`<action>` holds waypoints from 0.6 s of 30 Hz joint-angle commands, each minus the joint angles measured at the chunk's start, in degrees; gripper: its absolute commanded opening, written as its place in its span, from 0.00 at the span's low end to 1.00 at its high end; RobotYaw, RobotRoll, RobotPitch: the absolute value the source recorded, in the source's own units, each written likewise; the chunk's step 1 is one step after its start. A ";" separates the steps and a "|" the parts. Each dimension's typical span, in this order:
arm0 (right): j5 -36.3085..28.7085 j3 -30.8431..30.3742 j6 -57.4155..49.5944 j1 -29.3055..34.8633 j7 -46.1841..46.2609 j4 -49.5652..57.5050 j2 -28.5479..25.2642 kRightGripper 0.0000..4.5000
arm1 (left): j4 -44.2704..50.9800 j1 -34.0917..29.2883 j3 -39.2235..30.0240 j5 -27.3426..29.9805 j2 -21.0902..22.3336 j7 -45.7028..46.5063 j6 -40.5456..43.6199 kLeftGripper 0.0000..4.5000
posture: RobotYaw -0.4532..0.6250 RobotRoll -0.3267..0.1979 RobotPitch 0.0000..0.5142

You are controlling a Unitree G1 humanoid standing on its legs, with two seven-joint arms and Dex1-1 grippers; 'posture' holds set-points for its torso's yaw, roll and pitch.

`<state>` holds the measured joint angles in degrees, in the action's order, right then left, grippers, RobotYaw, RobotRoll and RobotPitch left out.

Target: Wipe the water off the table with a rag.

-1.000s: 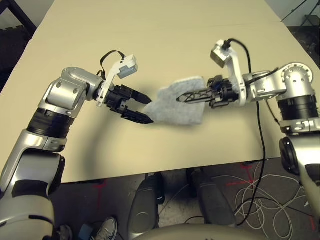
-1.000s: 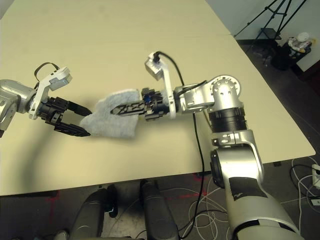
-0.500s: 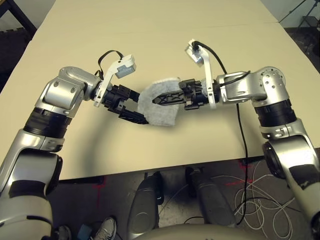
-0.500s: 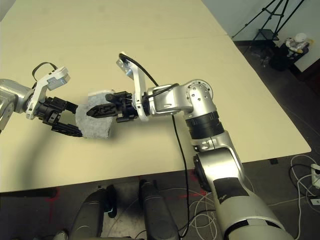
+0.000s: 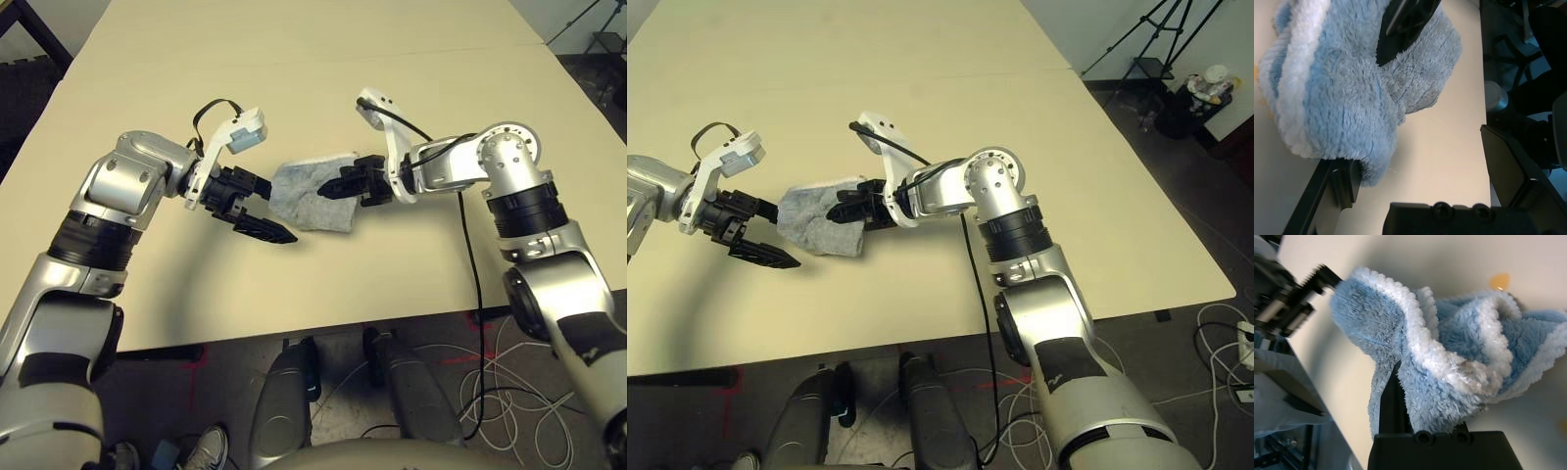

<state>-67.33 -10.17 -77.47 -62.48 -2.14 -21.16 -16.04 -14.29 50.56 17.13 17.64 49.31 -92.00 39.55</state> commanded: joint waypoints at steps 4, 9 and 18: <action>10.50 0.40 -0.53 -0.41 -5.01 -1.20 2.37 0.01 | -2.26 0.85 0.90 -2.12 -0.46 -0.31 -0.92 1.00 | 0.30 0.62 0.47; 17.48 0.06 0.57 -0.77 -8.48 -0.99 3.20 0.01 | -6.89 1.46 3.57 -7.74 1.77 -0.48 -5.73 1.00 | 0.30 0.62 0.47; 31.21 -2.96 5.44 -0.99 -16.63 -2.38 -1.51 0.01 | -12.73 5.51 3.00 -13.02 5.00 -0.50 -11.53 1.00 | 0.31 0.62 0.47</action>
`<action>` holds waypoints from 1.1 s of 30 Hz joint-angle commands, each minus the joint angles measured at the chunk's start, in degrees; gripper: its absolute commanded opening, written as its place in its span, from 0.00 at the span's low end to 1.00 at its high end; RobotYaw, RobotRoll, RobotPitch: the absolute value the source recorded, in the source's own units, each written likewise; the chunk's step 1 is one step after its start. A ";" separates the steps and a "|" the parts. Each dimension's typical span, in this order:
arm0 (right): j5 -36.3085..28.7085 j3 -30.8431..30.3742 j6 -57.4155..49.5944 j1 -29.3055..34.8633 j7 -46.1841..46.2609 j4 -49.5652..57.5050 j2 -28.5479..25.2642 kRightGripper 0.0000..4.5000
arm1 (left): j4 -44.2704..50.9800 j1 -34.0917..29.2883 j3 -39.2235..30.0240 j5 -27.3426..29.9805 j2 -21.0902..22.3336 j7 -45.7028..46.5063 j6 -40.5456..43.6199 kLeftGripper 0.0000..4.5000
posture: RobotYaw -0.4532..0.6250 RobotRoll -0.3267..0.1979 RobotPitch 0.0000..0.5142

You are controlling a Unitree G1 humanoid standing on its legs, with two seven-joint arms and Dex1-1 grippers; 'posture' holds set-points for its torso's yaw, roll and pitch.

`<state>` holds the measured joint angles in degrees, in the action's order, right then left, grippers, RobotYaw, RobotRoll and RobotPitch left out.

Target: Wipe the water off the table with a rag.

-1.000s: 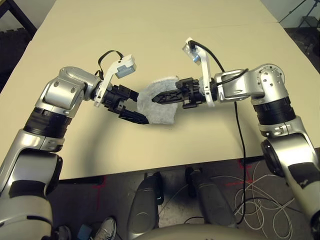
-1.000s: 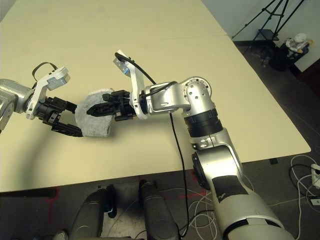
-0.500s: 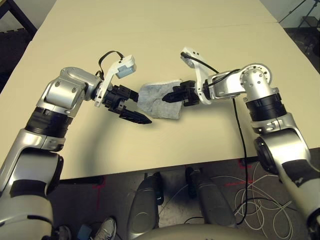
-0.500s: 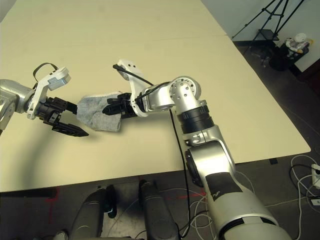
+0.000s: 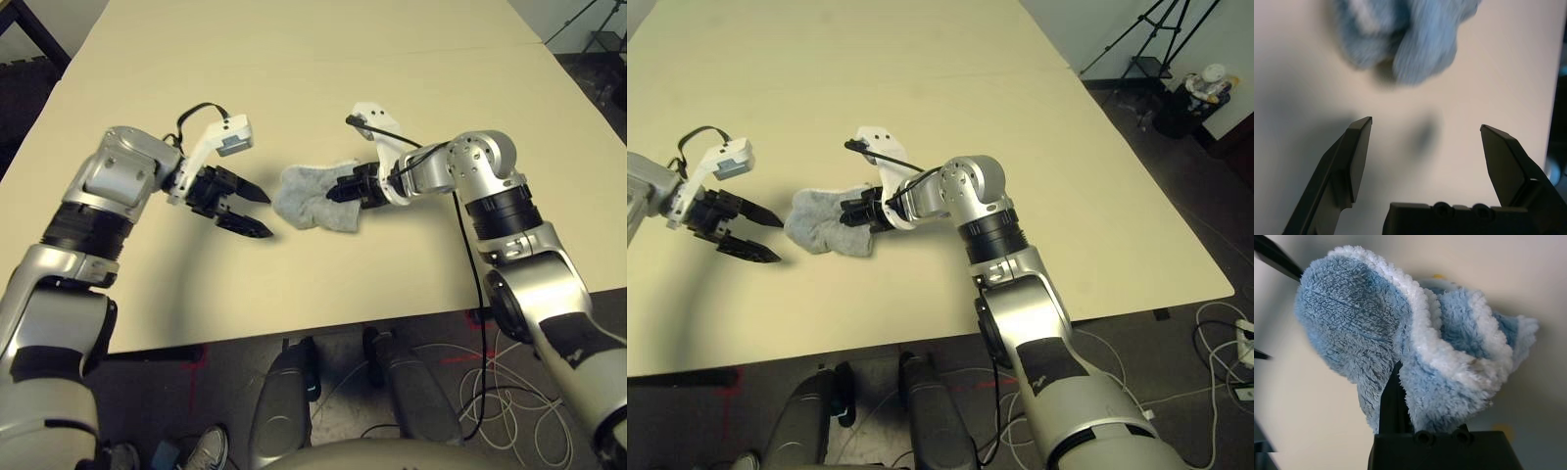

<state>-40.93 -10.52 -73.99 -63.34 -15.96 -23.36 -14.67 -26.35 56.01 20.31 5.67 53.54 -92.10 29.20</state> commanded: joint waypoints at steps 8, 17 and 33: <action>14.10 -4.24 4.37 2.04 -10.50 -1.32 -14.57 0.01 | -0.14 -0.04 -0.69 -0.31 0.87 -0.40 -0.57 1.00 | 0.31 0.62 0.47; 17.58 -0.65 4.14 2.07 -13.61 -1.40 -16.04 0.01 | -0.56 -0.05 -0.61 0.05 0.28 -0.40 -0.49 1.00 | 0.30 0.62 0.47; 14.53 8.73 -8.02 0.86 -6.27 5.46 17.20 0.01 | 1.19 0.27 0.23 2.17 1.17 -0.40 0.82 1.00 | 0.33 0.62 0.47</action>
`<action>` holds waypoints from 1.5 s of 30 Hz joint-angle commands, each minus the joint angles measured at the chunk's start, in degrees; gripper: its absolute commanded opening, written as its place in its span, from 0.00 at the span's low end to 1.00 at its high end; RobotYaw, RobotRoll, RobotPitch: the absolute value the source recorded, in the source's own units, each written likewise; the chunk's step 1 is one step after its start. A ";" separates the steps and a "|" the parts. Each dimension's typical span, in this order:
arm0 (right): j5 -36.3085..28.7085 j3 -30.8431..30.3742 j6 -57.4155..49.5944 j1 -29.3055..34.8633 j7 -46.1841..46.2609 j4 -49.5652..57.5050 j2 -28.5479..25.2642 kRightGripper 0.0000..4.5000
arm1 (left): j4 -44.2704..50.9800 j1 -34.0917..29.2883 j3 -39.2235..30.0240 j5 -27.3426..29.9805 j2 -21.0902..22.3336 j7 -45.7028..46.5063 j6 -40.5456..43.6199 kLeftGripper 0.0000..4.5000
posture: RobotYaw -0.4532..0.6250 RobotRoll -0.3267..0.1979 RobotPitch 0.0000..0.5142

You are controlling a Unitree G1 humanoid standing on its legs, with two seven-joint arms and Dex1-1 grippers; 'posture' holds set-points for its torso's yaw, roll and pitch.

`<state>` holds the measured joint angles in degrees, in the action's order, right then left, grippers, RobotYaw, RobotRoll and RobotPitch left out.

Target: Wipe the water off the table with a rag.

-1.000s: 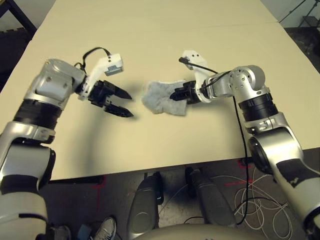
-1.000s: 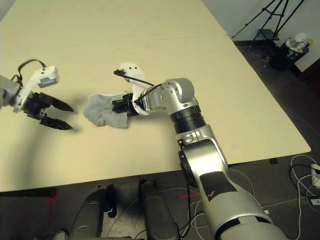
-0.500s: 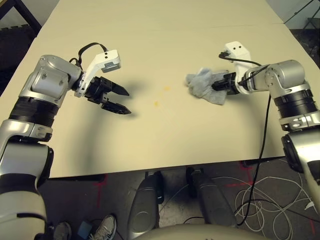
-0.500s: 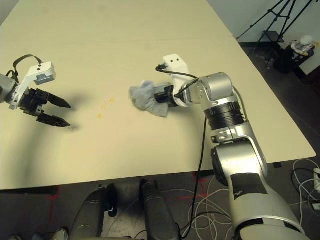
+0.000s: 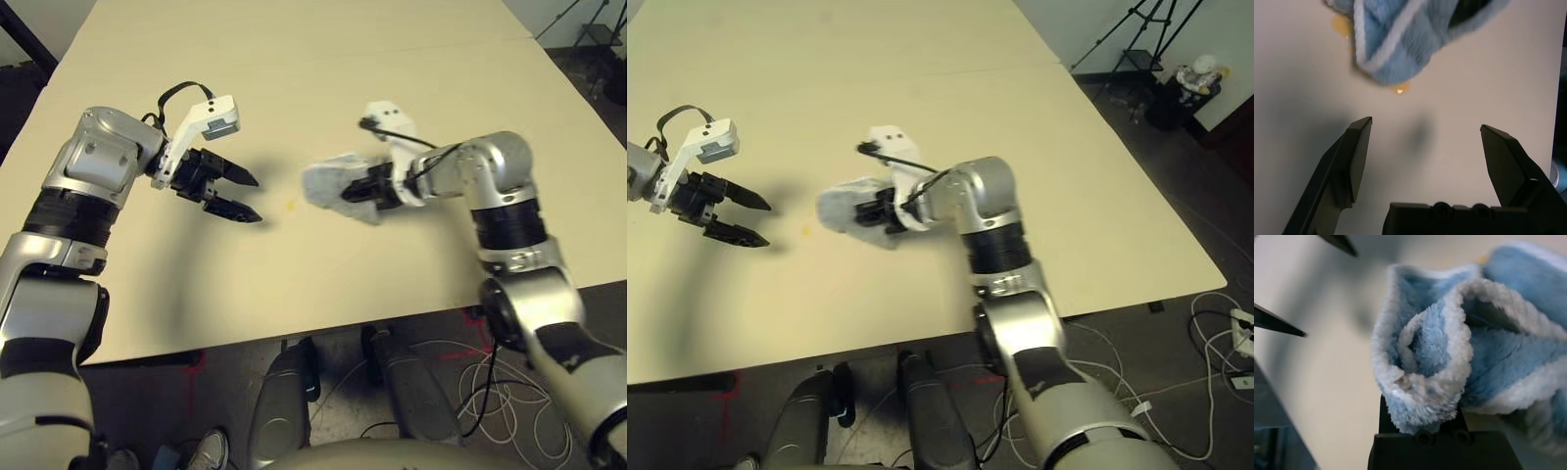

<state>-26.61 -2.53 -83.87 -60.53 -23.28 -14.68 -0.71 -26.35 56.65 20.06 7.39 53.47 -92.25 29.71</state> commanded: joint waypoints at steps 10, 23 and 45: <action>4.31 2.30 17.50 -7.70 2.22 -24.10 8.76 0.01 | -5.74 2.12 -0.67 -4.14 2.44 -0.24 -3.63 1.00 | 0.35 0.62 0.45; 14.01 -1.30 32.65 -7.00 -0.70 -38.13 -8.32 0.01 | -3.23 0.95 -0.37 -2.49 2.08 -0.25 -2.13 1.00 | 0.34 0.62 0.46; 6.13 1.43 8.62 -3.71 -2.34 -13.93 2.35 0.01 | -4.80 1.96 -0.68 -3.06 -1.07 -0.25 -2.25 1.00 | 0.32 0.62 0.48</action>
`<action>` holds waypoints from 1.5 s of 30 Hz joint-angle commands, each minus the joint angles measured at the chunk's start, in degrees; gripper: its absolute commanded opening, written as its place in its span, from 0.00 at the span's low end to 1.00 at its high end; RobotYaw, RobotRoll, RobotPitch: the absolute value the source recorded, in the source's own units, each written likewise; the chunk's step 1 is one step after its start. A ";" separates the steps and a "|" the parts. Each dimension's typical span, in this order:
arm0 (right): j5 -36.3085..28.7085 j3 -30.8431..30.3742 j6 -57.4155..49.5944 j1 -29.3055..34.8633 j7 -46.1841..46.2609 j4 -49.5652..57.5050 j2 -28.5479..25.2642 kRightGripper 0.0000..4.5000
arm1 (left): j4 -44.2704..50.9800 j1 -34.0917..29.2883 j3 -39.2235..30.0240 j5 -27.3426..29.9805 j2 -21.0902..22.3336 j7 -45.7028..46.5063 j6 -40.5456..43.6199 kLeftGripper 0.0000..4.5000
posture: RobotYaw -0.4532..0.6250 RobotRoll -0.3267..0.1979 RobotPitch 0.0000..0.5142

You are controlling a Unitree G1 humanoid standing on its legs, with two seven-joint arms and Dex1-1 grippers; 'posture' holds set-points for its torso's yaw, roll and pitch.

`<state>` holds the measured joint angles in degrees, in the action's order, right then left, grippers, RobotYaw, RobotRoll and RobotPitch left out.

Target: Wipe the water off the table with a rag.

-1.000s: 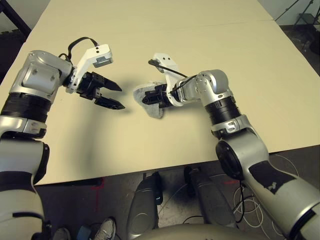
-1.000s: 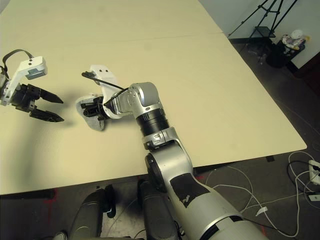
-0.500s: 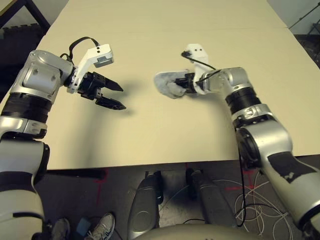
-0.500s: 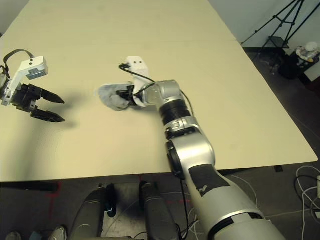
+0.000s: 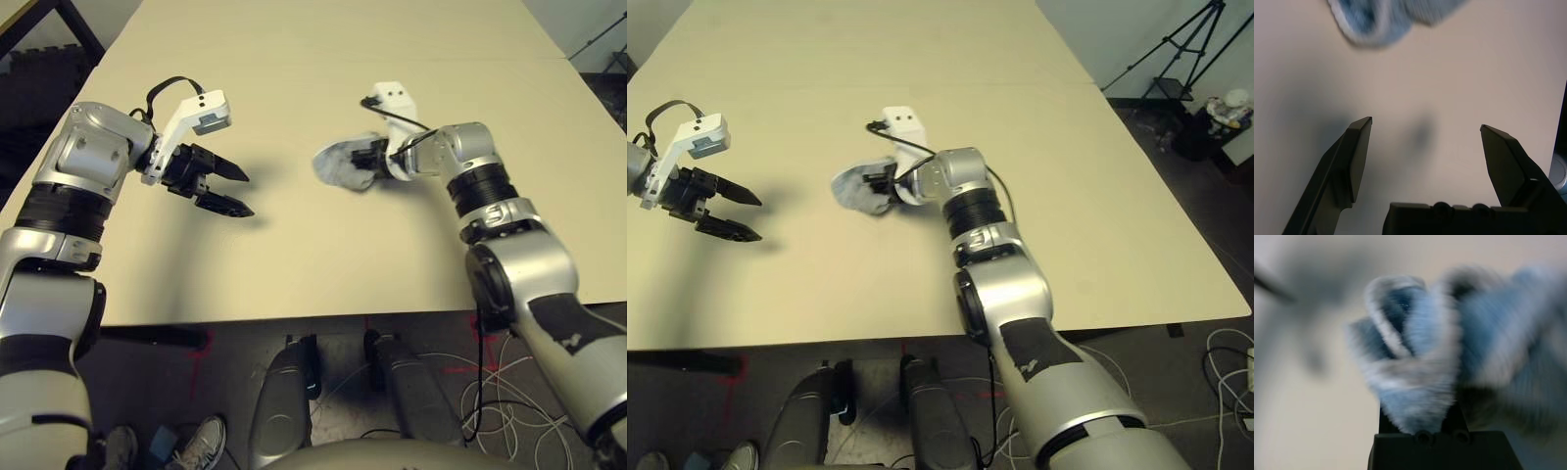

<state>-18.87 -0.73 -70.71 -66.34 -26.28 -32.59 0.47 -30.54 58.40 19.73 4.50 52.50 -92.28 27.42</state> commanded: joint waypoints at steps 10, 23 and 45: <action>6.14 0.71 13.93 1.99 3.54 -9.45 -13.52 0.01 | 0.20 -0.35 -0.98 -0.23 -0.97 -0.22 0.02 1.00 | 0.31 0.62 0.50; 7.98 9.22 23.65 -1.44 8.41 -21.68 -32.98 0.01 | -0.88 -0.91 -4.93 0.30 -4.56 3.78 -1.34 1.00 | 0.31 0.62 0.53; -2.22 31.12 20.79 -11.01 22.19 -15.75 -38.69 0.01 | -4.58 0.29 -6.57 -0.34 -7.87 6.06 -3.09 1.00 | 0.28 0.62 0.55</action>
<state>-19.65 28.37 -48.06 -78.32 -5.93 -48.43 -38.40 -34.33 58.60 13.55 4.46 44.53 -86.08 24.77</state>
